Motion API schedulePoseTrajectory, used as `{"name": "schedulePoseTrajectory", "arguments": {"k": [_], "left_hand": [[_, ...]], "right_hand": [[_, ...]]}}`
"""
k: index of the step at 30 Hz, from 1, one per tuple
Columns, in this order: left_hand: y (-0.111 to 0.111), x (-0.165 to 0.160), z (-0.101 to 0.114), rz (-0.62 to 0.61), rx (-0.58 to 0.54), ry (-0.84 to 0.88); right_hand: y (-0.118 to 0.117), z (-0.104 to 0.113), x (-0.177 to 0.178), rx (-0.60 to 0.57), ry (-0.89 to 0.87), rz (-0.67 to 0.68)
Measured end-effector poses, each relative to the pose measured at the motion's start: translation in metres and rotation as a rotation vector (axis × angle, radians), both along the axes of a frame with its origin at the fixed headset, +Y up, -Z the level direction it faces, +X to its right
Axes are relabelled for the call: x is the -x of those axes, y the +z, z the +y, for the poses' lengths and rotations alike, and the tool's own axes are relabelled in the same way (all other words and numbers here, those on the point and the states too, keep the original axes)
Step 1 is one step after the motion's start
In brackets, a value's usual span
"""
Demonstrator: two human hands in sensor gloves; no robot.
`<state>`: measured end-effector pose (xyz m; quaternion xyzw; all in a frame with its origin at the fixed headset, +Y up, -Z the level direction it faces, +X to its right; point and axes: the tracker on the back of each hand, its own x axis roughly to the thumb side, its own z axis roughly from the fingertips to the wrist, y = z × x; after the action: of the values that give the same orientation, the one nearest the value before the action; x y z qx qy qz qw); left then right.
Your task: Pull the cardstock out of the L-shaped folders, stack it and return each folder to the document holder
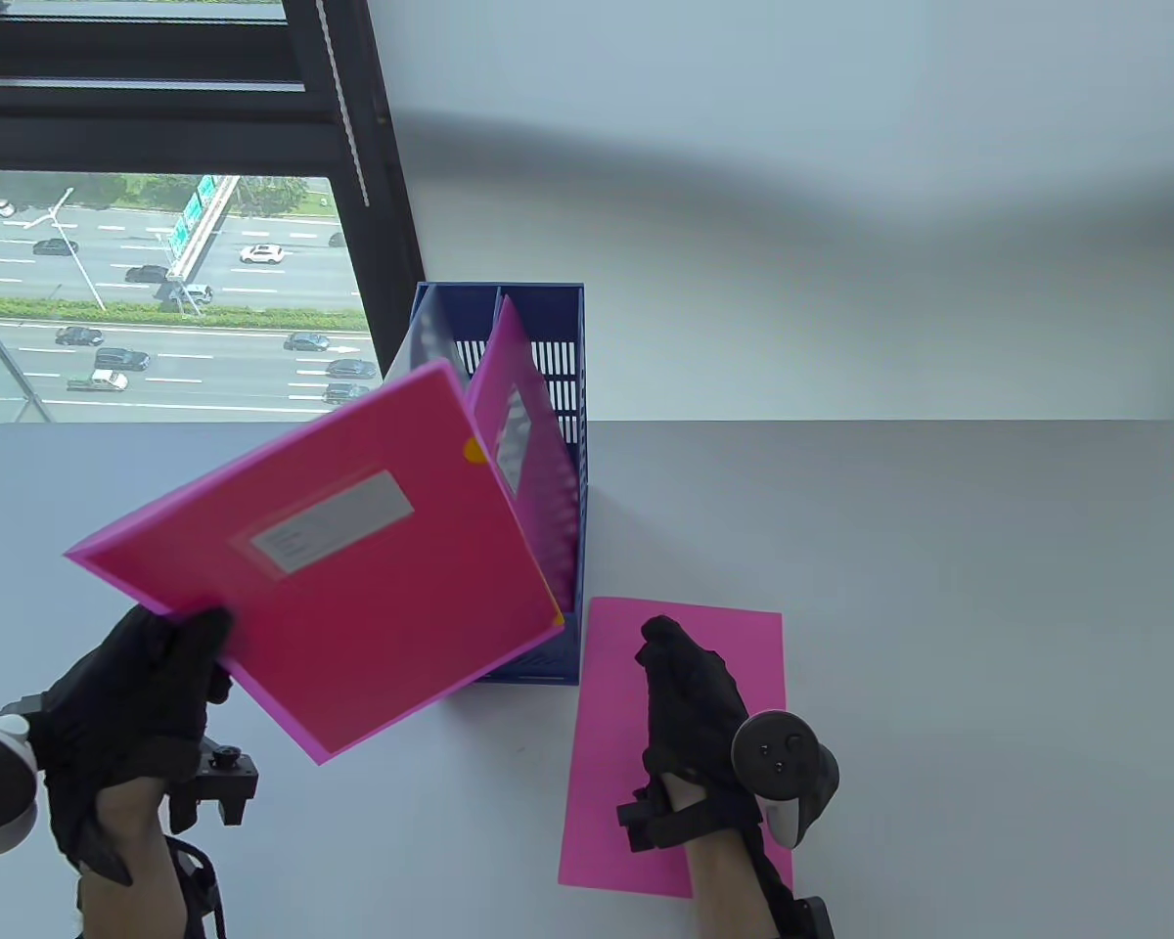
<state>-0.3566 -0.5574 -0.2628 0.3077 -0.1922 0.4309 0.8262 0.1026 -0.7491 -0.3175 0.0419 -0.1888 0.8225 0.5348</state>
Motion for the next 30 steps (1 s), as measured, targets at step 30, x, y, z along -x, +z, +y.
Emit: {"name": "schedulePoseTrajectory", "arguments": {"k": [30], "left_hand": [[-0.070,-0.054,-0.095,-0.327,0.309,0.013]], "right_hand": [[-0.011,0.006,0.012,0.107,-0.436,0.481]]}}
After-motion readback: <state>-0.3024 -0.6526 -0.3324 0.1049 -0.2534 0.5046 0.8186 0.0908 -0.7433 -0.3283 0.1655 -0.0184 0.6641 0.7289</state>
